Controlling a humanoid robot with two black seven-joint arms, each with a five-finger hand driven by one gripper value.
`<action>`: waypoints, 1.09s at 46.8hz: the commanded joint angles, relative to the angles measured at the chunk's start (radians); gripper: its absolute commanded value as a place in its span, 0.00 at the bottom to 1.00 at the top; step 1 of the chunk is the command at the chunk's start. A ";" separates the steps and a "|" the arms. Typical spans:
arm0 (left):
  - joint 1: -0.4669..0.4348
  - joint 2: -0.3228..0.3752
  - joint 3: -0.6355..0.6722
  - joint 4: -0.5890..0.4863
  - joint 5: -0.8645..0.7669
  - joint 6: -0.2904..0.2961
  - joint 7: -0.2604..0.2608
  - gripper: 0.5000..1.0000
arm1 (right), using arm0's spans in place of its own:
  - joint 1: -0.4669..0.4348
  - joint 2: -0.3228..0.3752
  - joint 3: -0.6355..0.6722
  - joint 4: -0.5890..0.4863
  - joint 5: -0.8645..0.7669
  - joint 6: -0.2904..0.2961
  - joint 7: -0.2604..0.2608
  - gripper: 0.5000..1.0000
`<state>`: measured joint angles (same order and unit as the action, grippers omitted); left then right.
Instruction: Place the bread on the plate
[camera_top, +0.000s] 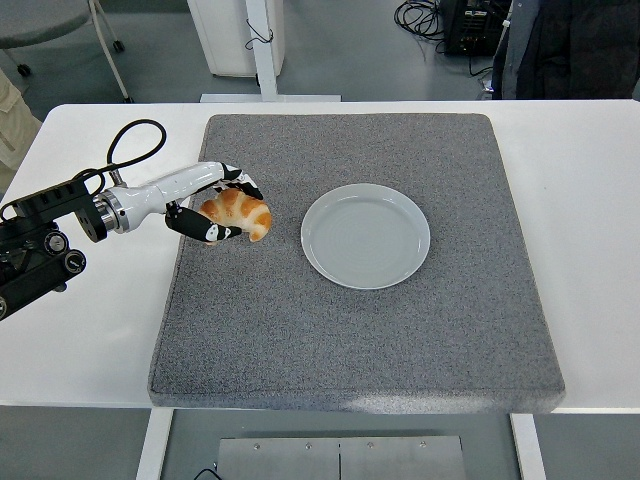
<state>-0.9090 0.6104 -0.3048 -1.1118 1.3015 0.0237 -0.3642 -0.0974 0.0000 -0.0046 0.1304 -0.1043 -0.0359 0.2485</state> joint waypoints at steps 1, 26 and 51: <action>-0.022 0.009 0.000 0.000 -0.008 -0.001 0.001 0.00 | 0.001 0.000 0.000 0.000 0.000 0.001 0.000 1.00; -0.218 0.049 0.001 -0.002 -0.074 -0.085 0.033 0.00 | -0.001 0.000 0.000 0.000 0.000 0.001 0.000 1.00; -0.383 0.006 0.061 0.010 -0.136 -0.131 0.076 0.00 | 0.001 0.000 0.000 0.000 0.000 -0.001 0.000 1.00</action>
<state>-1.2757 0.6322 -0.2585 -1.1025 1.1657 -0.1071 -0.2882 -0.0970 0.0000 -0.0046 0.1304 -0.1041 -0.0362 0.2484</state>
